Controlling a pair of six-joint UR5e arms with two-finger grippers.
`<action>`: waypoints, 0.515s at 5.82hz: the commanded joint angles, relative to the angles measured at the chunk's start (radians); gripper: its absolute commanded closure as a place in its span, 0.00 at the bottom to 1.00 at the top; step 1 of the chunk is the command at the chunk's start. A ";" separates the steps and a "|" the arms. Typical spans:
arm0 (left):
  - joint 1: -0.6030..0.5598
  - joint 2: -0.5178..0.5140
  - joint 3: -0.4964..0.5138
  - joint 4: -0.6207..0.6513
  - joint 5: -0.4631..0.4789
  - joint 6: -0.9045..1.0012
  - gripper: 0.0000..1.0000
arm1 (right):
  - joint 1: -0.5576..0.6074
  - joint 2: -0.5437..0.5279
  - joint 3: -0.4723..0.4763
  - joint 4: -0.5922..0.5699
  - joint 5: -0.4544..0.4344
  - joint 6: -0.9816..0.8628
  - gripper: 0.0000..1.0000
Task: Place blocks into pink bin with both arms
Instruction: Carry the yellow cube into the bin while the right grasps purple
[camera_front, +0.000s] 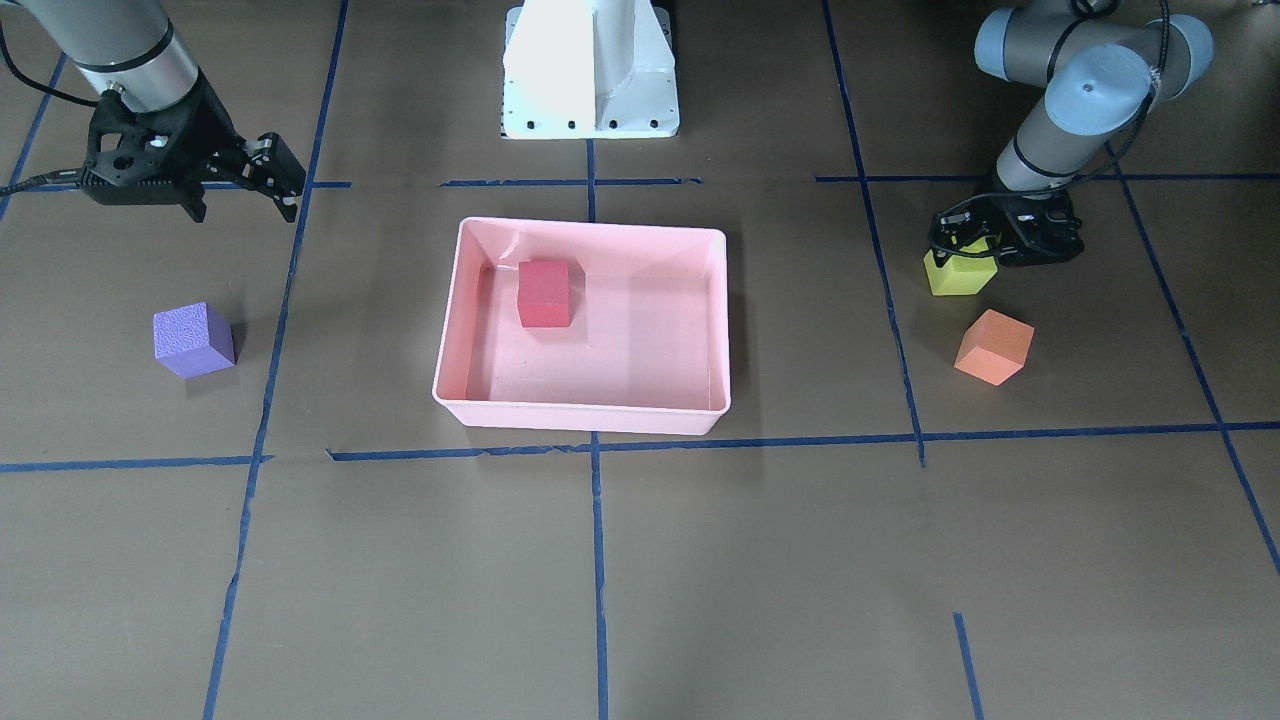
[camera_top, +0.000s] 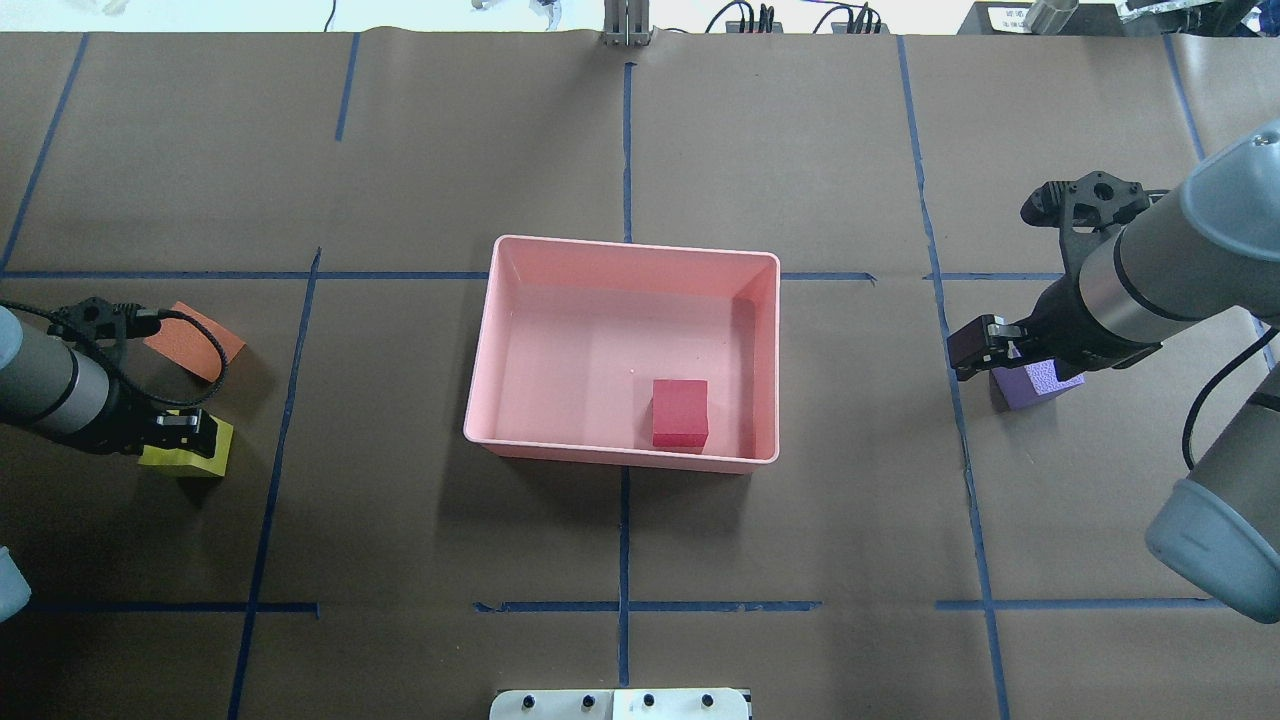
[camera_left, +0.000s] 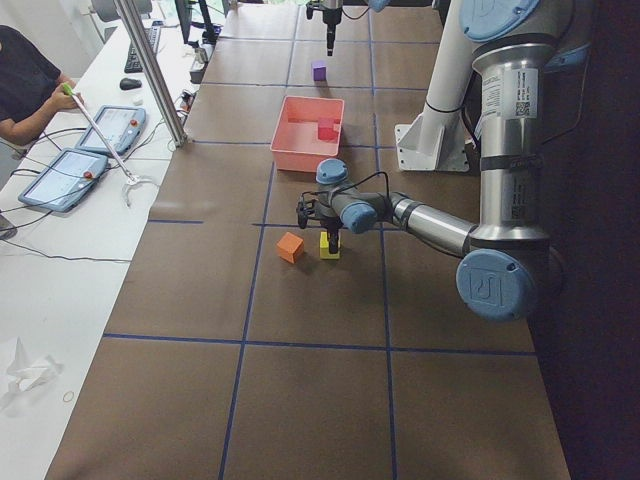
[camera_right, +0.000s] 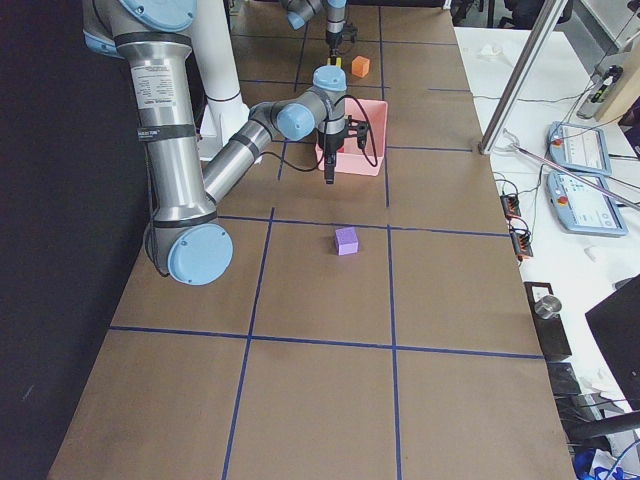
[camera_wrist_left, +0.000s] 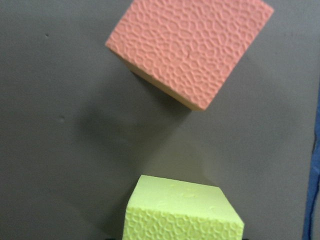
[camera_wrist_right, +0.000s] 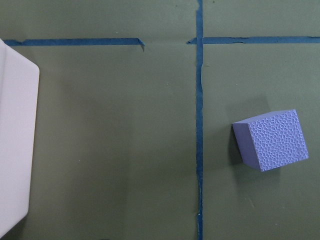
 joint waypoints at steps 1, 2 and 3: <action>0.003 -0.114 -0.121 0.005 -0.063 -0.099 0.96 | 0.039 -0.006 -0.070 0.000 0.000 -0.136 0.00; 0.005 -0.260 -0.114 0.014 -0.103 -0.243 0.96 | 0.077 -0.006 -0.110 -0.001 0.001 -0.249 0.00; 0.009 -0.401 -0.105 0.092 -0.097 -0.299 0.96 | 0.113 -0.005 -0.152 0.000 0.006 -0.321 0.00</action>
